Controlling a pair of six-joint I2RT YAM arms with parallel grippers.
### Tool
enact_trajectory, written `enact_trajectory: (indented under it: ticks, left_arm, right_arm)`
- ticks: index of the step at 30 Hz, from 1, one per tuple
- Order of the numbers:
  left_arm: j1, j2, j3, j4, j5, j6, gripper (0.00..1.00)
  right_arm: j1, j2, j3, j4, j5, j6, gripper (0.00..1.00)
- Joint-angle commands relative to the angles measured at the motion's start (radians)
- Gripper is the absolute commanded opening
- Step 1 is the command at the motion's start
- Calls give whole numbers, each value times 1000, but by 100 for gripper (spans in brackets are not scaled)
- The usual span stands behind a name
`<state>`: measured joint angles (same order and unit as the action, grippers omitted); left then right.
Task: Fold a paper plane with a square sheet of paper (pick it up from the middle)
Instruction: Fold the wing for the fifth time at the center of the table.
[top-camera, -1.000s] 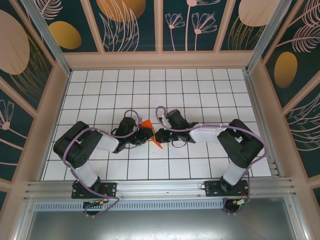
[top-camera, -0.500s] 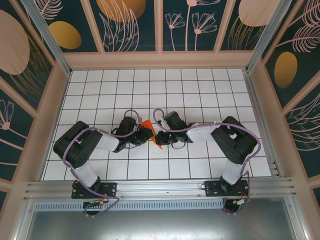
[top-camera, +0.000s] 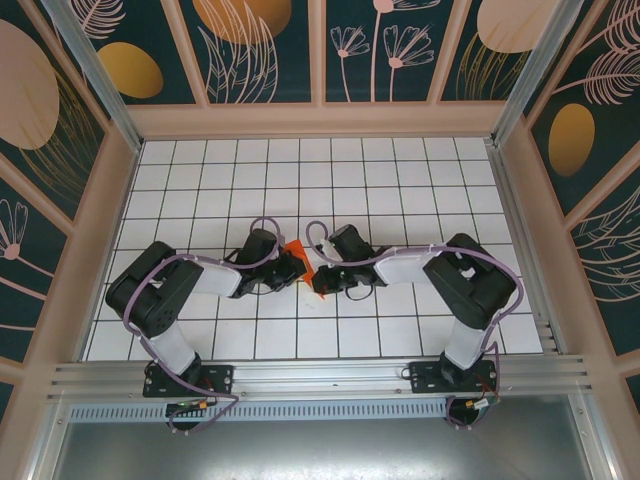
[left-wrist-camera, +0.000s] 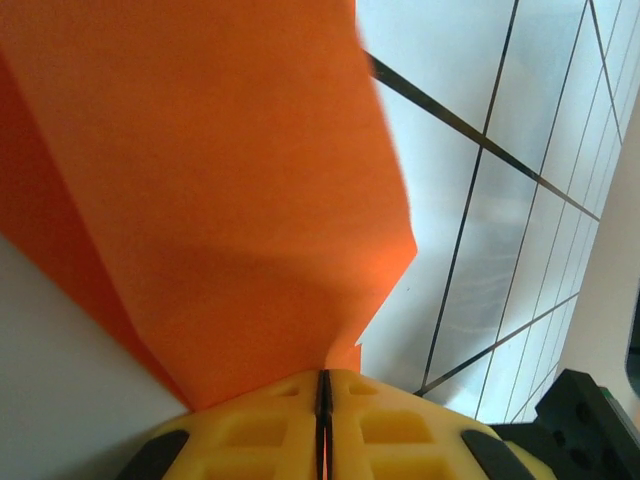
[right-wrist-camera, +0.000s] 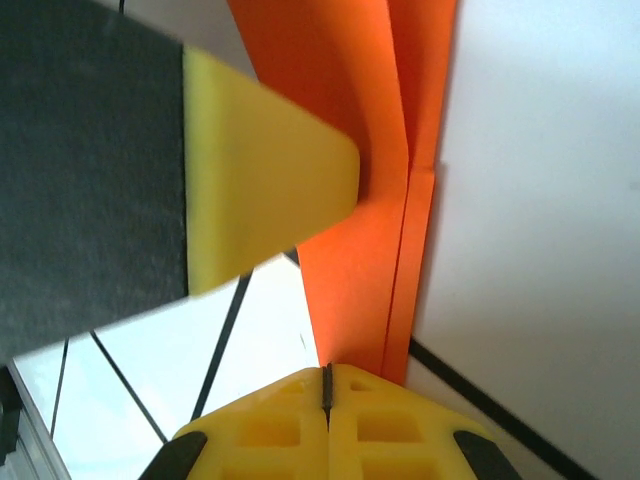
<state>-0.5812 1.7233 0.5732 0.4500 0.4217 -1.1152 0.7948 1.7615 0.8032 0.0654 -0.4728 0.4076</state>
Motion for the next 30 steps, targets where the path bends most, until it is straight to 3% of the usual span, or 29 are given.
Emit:
enact_trajectory:
  ticks: [1,9,16,24,30]
  left_arm:
    - [-2,96,-1,-145,-176,38,12]
    - [-1,96,4,-148,-173,42,12]
    - [-1,84,6,-147,-160,56,12]
    - [-1,90,8,-151,-153,61,13]
    - [-2,90,10,-158,-153,62,13]
  right_arm:
    - [12,-38,-59,-154,-53,-37,2]
    - [14,-84,-118,-200,-27,-50,1]
    - [12,-152,-28,-142,-12,-30,2]
    - [14,-20,46,-29,3,2,1]
    - [12,44,73,-45,9,-10,0]
